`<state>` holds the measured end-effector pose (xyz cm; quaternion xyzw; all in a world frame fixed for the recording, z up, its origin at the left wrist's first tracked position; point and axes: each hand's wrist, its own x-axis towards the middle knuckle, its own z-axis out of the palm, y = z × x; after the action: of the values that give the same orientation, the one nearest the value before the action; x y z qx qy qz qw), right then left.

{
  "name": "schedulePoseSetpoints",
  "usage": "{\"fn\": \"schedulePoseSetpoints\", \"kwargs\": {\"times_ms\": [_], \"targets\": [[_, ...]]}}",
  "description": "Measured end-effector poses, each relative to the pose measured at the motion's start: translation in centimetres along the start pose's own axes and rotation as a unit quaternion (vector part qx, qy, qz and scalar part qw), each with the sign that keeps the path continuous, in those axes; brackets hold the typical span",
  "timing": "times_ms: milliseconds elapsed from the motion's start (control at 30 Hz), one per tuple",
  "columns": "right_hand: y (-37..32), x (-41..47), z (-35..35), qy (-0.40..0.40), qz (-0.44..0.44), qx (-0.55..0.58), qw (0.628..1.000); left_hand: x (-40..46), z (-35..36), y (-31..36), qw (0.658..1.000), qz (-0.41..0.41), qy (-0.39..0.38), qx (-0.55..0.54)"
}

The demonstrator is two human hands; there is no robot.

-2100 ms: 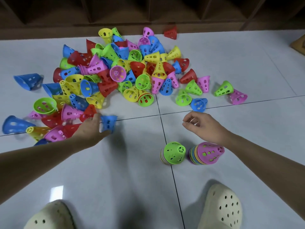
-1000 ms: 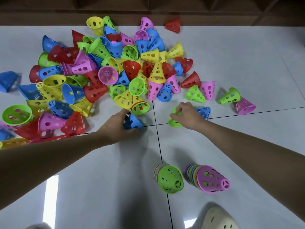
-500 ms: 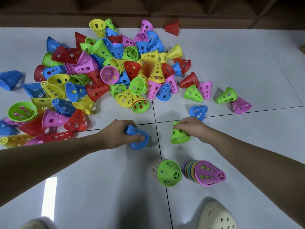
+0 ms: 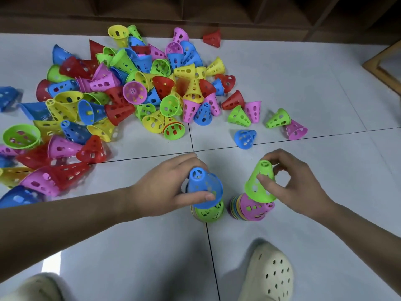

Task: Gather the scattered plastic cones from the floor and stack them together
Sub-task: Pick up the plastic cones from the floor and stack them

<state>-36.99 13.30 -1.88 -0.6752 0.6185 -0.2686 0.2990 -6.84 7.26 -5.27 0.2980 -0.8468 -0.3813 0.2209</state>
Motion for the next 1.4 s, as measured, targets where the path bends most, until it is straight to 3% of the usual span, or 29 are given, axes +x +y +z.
{"fn": "schedulePoseSetpoints", "kwargs": {"times_ms": [133, 433, 967, 1100, 1233, 1400], "targets": [[0.1, -2.2, -0.1, 0.011, -0.035, -0.038, 0.999, -0.1, 2.0, 1.2, 1.0, -0.007, -0.021, 0.007], [3.0, -6.1, 0.0, -0.031, 0.005, -0.087, 0.996, -0.2, 5.4, -0.1, 0.988, -0.044, -0.097, 0.113], [5.0, -5.3, 1.1, -0.101, 0.001, -0.082, 0.992, -0.4, 6.8, -2.2, 0.981, -0.062, -0.15, 0.108], [4.8, -4.1, 0.8, -0.06, 0.035, -0.042, 0.997, -0.7, 5.7, -3.7, 0.978, -0.05, -0.181, 0.092], [5.1, -1.4, 0.9, -0.006, 0.118, 0.038, 0.992, -0.4, 4.2, -5.2, 0.992, -0.077, -0.097, -0.006], [6.8, 2.9, 1.8, 0.029, 0.174, 0.017, 0.984, 2.0, 2.8, -8.3, 0.986, -0.163, 0.018, 0.042]]}}
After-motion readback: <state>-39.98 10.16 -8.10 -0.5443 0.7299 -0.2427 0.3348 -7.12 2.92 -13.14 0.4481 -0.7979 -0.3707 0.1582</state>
